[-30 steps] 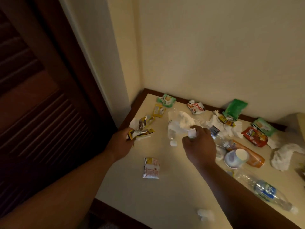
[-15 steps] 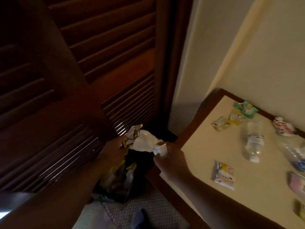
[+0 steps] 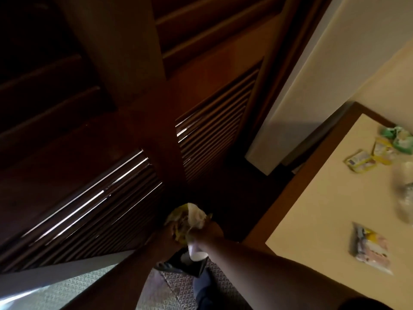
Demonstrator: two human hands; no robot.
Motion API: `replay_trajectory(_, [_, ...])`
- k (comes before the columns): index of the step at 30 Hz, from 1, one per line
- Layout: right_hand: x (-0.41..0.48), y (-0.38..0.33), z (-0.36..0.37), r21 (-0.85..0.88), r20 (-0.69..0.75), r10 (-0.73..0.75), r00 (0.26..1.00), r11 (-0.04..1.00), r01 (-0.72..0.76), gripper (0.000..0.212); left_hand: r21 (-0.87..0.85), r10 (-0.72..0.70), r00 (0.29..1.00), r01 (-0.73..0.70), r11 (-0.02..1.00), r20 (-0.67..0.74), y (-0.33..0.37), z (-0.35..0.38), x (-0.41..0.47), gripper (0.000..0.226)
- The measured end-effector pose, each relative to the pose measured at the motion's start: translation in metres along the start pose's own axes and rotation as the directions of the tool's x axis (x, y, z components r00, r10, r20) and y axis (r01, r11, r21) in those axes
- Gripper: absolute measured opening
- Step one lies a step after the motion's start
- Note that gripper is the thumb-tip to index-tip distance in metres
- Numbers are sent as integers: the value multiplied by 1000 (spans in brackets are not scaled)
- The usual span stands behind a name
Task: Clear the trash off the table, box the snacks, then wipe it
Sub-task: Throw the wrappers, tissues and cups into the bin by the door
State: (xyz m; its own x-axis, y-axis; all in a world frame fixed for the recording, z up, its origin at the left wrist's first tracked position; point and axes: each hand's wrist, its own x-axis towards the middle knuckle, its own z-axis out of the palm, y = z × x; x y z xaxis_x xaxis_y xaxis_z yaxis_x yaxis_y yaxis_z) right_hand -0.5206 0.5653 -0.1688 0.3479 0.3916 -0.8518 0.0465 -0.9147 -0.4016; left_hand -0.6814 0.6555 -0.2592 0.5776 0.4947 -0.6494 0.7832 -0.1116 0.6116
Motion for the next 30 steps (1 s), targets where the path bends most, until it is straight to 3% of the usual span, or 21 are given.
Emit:
replay_trajectory(1, [17, 4, 6, -8, -24, 14, 1000, 1000, -14, 75, 21, 5, 1000, -5, 1000, 28, 0, -2, 2, 86])
replay_trajectory(3, [66, 24, 22, -85, -61, -16, 998, 996, 11, 124, 73, 5, 998, -10, 997, 68, -6, -5, 12, 98])
replay_trajectory(4, [83, 31, 29, -109, -73, -2, 997, 994, -6, 134, 77, 17, 996, -24, 997, 91, 7, -12, 5, 102])
replay_trajectory(6, [91, 33, 31, -55, -79, 33, 996, 998, -37, 118, 3, 32, 995, -32, 999, 98, 36, -24, -8, 92])
replay_trajectory(9, [41, 7, 4, -98, -121, -37, 992, 995, 25, 62, -28, 27, 999, -26, 999, 44, 74, -36, -19, 49])
replay_trajectory(12, [11, -3, -22, 10, -164, -141, 976, 989, 144, 36, 51, -12, 993, 18, 999, -117, 99, -49, -16, 23])
replay_trajectory(14, [-12, -12, -44, 67, -204, -220, 954, 969, 238, 30, 45, -23, 986, 31, 998, -163, 118, -58, -17, 31])
replay_trajectory(18, [-62, -20, -113, 74, -369, -366, 854, 904, 420, 30, 99, 203, 966, -190, 977, -157, 202, -61, -17, 38])
replay_trajectory(22, [-104, 2, -190, 81, -512, -401, 759, 858, 508, 27, 150, 370, 924, -354, 923, -100, 289, -44, -11, 33])
replay_trajectory(26, [-119, 56, -258, 26, -721, -374, 583, 827, 562, 23, 168, 497, 867, -486, 857, -30, 374, -3, -7, 30])
replay_trajectory(30, [-127, 124, -326, 53, -837, -258, 482, 839, 541, 23, 190, 555, 831, -551, 813, 39, 449, 61, -2, 30])
